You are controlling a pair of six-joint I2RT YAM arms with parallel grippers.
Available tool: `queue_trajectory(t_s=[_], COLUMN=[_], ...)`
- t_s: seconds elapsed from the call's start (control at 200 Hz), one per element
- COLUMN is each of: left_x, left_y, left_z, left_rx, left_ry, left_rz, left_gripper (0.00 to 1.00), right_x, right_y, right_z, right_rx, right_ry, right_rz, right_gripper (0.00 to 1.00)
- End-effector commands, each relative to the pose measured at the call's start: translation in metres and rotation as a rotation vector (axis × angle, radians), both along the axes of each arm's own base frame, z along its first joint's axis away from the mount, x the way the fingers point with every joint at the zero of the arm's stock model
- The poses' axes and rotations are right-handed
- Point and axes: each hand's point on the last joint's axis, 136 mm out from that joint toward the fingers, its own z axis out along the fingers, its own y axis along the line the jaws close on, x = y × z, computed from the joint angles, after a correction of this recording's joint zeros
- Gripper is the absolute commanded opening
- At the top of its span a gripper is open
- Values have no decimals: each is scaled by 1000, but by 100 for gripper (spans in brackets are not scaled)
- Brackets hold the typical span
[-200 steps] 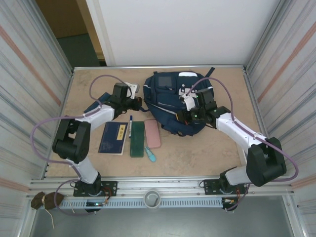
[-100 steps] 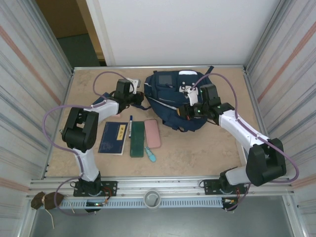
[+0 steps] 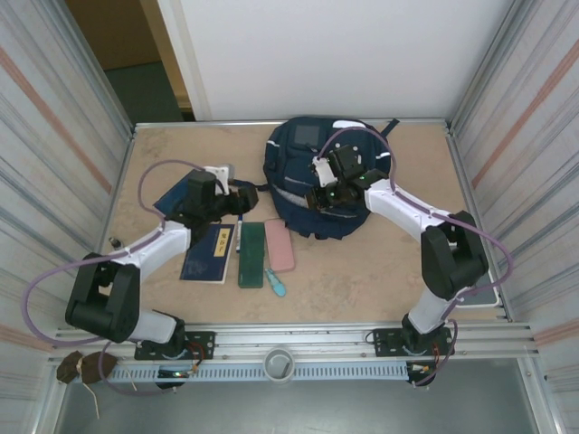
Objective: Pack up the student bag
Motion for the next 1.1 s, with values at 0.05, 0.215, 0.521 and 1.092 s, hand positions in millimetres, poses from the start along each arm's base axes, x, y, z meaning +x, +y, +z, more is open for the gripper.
queue_trajectory(t_s=[0.05, 0.215, 0.521, 1.092], left_x=[-30, -36, -43, -58], left_y=[-38, -59, -51, -13], left_z=[-12, -35, -46, -50], left_rx=[25, 29, 71, 194], left_ry=[43, 106, 117, 94], left_rz=[-67, -101, -88, -14], left_gripper=[76, 77, 78, 79], right_x=[3, -1, -2, 9], right_y=[-15, -13, -20, -21], right_z=[-12, -26, -43, 34], right_rx=[-130, -160, -297, -117], right_ry=[-27, -21, -62, -142], right_rz=[24, 66, 125, 47], right_gripper=[30, 43, 55, 0])
